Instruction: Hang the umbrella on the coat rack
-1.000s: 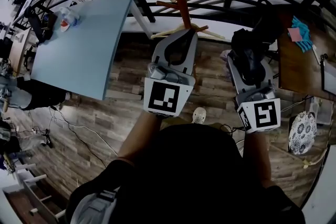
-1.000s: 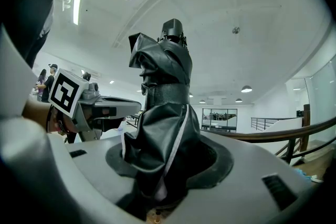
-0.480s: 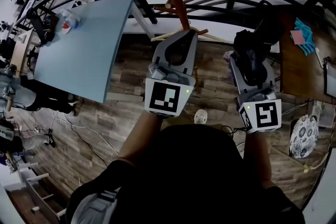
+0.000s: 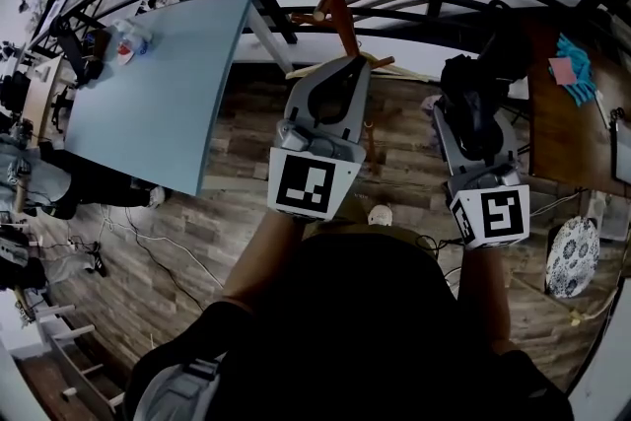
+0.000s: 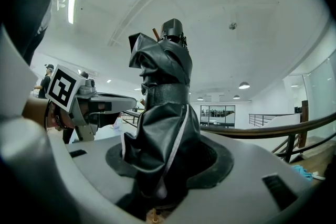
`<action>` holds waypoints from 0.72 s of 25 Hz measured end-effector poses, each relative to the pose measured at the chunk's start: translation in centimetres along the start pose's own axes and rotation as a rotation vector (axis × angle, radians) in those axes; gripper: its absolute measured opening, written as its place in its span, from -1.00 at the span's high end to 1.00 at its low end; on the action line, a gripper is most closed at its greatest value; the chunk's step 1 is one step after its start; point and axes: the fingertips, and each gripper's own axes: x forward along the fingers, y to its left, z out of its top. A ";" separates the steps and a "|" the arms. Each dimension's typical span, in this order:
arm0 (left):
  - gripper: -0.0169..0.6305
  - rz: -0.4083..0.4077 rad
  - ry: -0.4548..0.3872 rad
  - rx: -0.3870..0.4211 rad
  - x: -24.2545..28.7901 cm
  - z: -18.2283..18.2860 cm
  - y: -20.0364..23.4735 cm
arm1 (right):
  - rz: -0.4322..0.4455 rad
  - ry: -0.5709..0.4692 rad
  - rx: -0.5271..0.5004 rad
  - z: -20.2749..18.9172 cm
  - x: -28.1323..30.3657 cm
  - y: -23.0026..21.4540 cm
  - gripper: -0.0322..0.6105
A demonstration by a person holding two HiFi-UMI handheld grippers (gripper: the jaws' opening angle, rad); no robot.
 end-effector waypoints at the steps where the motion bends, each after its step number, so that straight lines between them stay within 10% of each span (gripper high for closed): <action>1: 0.91 0.002 0.001 -0.003 0.0 -0.2 0.3 | 0.002 0.002 -0.001 -0.1 0.2 0.1 0.22; 18: 0.91 -0.071 -0.086 0.113 2.1 2.4 6.4 | -0.007 -0.010 -0.097 2.9 7.2 2.8 0.22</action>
